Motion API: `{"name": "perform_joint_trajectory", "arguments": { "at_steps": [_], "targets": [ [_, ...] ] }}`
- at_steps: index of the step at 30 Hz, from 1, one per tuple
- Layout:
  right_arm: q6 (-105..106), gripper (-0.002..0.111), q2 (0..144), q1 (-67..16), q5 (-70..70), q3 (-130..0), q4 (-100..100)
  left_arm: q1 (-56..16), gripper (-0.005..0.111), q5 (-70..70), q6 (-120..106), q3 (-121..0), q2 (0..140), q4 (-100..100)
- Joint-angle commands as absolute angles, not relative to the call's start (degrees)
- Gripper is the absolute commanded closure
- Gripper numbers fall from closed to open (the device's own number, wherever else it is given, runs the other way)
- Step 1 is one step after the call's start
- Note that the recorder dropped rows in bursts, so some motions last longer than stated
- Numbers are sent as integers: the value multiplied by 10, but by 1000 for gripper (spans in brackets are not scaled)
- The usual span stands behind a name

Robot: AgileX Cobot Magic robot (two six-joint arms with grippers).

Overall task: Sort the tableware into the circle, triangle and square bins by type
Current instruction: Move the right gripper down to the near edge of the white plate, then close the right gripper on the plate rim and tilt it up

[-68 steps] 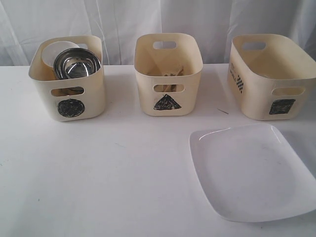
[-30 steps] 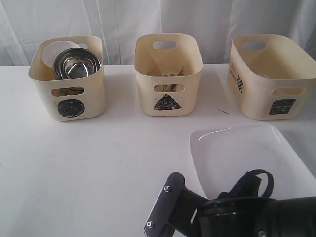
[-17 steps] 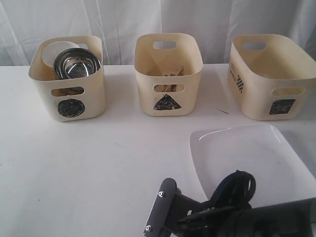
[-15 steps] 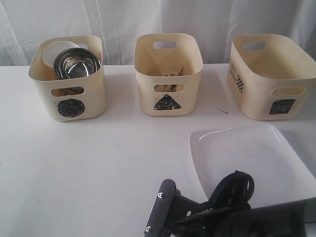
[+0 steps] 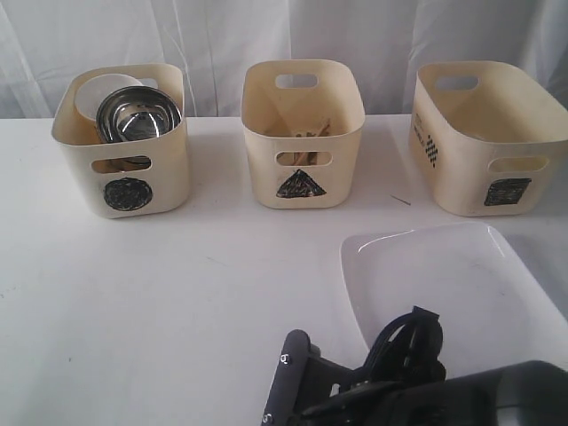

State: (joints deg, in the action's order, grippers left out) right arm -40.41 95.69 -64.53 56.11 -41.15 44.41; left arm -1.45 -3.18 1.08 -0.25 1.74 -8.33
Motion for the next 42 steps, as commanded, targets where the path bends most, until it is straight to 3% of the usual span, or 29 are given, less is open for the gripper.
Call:
{"name": "perform_joint_trajectory", "arguments": {
  "at_steps": [1,42],
  "targets": [
    [-407,57,967,-645,576,-412,459,-12,90,-30,10,0,13,-82],
    [-407,57,1007,-579,511,-386,506,-12,90,-30,10,0,13,-82]
  ]
}}
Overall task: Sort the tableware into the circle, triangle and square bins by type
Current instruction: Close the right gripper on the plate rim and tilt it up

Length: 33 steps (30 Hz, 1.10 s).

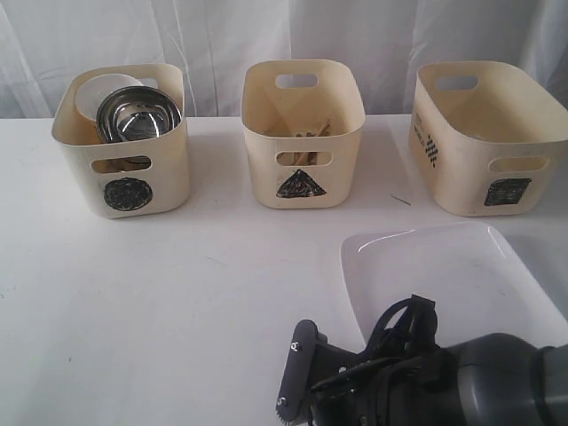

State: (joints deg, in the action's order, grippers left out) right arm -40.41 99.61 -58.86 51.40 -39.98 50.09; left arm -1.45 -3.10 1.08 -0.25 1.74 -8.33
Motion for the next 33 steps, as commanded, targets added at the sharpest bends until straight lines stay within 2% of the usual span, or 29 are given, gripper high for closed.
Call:
{"name": "perform_joint_trajectory", "arguments": {
  "at_steps": [1,13,28,33],
  "targets": [
    [-407,57,1012,-579,511,-386,505,-12,90,-30,10,0,13,-82],
    [-407,59,1024,-576,474,-386,511,-12,90,-30,10,0,13,-82],
    [-407,94,1024,-576,449,-386,507,-12,90,-30,10,0,13,-82],
    [-407,99,1022,-577,450,-387,486,-12,90,-30,10,0,13,-82]
  ]
}}
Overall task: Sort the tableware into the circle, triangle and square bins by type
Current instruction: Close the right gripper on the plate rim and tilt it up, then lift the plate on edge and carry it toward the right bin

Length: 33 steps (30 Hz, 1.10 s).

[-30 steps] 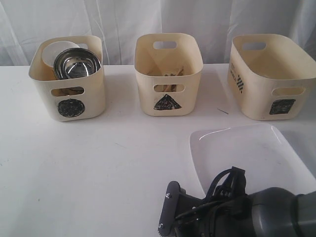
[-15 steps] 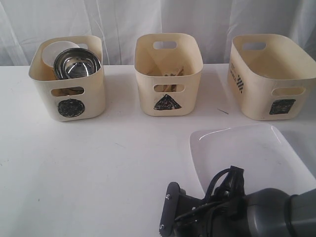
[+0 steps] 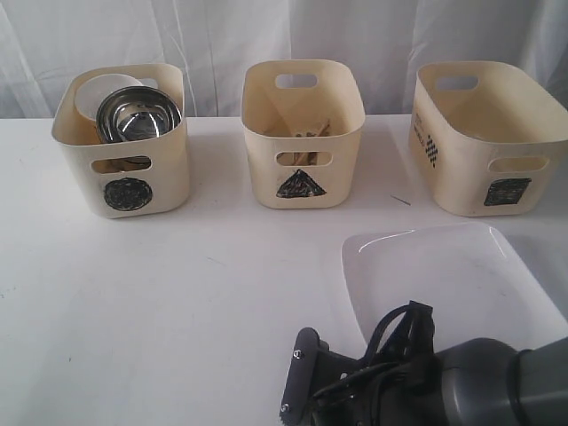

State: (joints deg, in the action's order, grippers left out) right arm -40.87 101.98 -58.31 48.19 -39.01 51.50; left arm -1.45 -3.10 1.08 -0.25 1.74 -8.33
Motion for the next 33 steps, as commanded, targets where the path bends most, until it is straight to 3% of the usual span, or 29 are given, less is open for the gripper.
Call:
{"name": "perform_joint_trajectory", "arguments": {
  "at_steps": [1,9,15,33],
  "targets": [
    [-407,99,1021,-577,450,-387,485,-12,90,-30,10,0,13,-82],
    [-407,99,965,-582,468,-389,466,-12,90,-30,10,0,13,-82],
    [-407,108,897,-594,503,-389,435,-12,90,-30,10,0,13,-82],
    [-437,108,718,-606,585,-455,394,-12,90,-30,10,0,13,-82]
  ]
}}
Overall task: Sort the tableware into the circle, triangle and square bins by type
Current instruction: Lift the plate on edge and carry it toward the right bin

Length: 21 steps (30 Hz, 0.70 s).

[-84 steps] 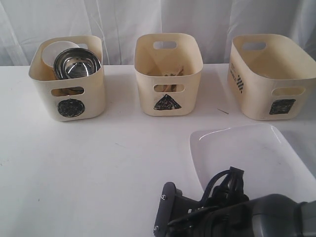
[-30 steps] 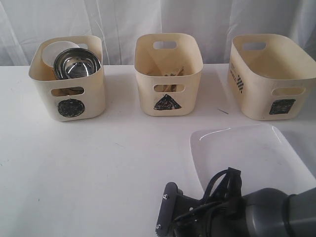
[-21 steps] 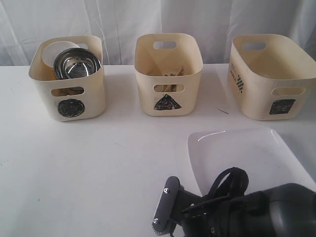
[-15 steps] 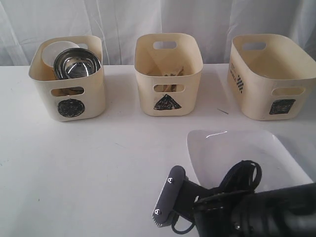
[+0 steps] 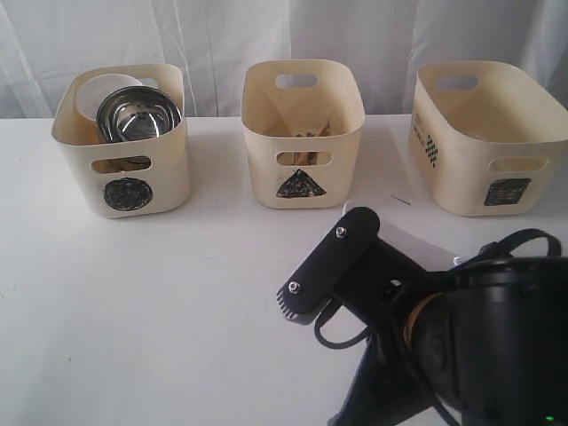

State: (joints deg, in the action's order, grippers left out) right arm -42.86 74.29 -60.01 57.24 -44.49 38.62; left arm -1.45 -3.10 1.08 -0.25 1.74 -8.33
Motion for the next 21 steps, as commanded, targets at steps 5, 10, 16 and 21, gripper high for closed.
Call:
{"name": "perform_joint_trajectory", "arguments": {
  "at_steps": [5,10,16,21],
  "targets": [
    [-437,108,693,-606,594,-463,394,-12,90,-30,10,0,13,-82],
    [-437,108,659,-606,604,-484,394,-12,90,-30,10,0,13,-82],
    [-437,108,629,-606,631,-502,394,-12,90,-30,10,0,13,-82],
    [-424,108,611,-606,636,-511,403,-12,90,-30,10,0,13,-82]
  ]
}}
